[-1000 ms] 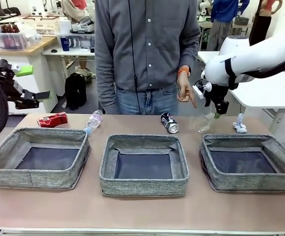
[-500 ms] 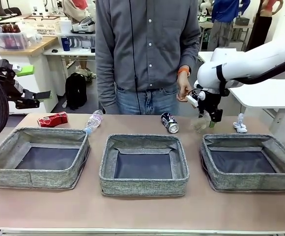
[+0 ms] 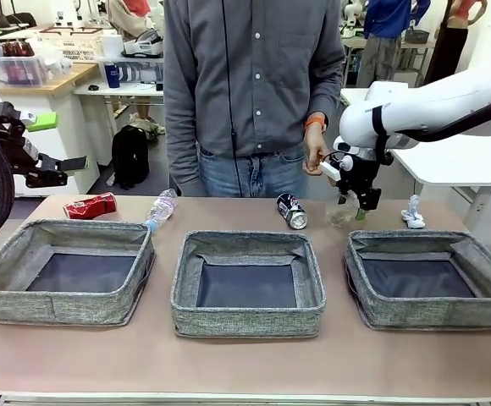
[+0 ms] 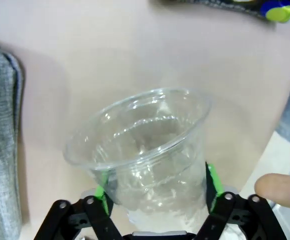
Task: Sort the waste into the appropriate baskets.
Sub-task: Pick up the waste item pointed out by the person.
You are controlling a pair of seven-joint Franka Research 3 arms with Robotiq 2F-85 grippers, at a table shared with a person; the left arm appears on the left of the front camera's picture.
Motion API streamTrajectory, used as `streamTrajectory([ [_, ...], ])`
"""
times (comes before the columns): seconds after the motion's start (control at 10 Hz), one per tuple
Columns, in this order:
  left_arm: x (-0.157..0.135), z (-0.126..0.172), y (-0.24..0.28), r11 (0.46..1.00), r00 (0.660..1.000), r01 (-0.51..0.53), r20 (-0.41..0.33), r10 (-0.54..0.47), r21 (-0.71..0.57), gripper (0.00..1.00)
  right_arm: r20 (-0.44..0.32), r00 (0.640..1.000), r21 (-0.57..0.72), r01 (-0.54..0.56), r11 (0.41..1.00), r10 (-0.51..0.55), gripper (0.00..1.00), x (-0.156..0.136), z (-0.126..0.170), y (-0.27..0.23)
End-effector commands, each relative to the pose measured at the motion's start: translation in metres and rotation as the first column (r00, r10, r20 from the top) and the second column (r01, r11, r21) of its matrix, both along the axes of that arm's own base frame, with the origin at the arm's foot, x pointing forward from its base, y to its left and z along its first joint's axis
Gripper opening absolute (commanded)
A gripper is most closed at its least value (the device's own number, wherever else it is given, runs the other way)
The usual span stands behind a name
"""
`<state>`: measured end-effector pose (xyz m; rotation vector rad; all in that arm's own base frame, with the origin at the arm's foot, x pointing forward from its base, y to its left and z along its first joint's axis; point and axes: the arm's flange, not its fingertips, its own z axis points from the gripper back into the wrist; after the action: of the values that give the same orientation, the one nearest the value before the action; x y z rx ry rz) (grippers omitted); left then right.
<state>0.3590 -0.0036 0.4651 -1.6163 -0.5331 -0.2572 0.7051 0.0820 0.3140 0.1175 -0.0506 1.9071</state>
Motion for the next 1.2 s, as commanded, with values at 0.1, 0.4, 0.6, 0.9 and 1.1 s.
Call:
streamTrajectory([
  [0.1,-0.002,0.003,-0.002,1.0,1.0,0.0,0.012,0.0,-0.014,1.0,-0.037,0.999,0.029,-0.036,0.999,0.037,0.75,-0.001,0.007,-0.005],
  [0.4,-0.002,0.003,-0.002,1.0,1.0,0.0,0.012,0.0,-0.014,1.0,-0.064,0.997,0.022,-0.037,0.999,0.038,0.22,-0.004,0.007,-0.009],
  [0.6,-0.002,0.003,-0.002,1.0,1.0,0.0,0.012,0.0,-0.014,1.0,-0.053,0.999,0.03,-0.013,0.999,0.015,0.07,-0.007,0.013,-0.015],
  [0.9,-0.002,0.003,-0.002,1.0,1.0,0.0,0.012,0.0,-0.014,1.0,-0.027,0.997,0.004,0.071,0.997,-0.071,0.07,-0.019,0.029,-0.029],
  [1.1,-0.002,0.003,-0.002,1.0,1.0,0.0,0.012,0.0,-0.014,1.0,-0.021,0.987,0.066,0.162,0.985,-0.161,0.07,-0.042,0.068,-0.037],
])
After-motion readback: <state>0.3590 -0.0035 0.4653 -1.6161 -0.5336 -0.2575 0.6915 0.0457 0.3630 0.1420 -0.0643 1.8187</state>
